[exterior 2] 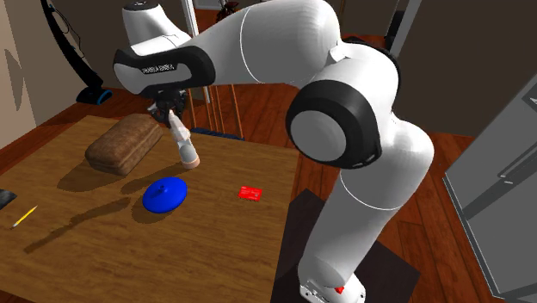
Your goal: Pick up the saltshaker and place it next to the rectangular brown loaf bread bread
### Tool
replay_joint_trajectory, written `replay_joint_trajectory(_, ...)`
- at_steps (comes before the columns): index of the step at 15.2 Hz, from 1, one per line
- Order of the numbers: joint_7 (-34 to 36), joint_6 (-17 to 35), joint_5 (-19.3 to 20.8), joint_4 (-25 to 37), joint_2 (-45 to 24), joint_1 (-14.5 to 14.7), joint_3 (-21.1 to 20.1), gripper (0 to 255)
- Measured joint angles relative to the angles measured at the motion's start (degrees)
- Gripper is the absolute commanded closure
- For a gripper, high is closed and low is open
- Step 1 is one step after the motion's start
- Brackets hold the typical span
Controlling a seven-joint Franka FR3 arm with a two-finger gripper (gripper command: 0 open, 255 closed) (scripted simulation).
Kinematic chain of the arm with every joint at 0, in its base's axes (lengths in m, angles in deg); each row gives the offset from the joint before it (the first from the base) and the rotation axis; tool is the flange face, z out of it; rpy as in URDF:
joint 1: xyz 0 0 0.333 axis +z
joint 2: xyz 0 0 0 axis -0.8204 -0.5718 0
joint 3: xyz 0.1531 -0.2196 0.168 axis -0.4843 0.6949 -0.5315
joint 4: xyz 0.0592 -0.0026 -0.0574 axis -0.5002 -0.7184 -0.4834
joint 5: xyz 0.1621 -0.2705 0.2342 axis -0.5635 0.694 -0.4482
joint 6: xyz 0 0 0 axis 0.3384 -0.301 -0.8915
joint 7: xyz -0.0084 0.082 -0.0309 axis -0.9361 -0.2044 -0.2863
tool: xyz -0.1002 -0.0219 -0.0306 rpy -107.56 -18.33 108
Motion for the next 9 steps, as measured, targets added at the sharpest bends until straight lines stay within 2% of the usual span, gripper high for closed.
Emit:
replay_joint_trajectory(6,4.34,-3.22,1.33,14.94,-11.92,2.23,-1.85,255)
replay_joint_trajectory(9,4.91,-2.63,1.58,16.51,-14.1,2.55,-1.99,255)
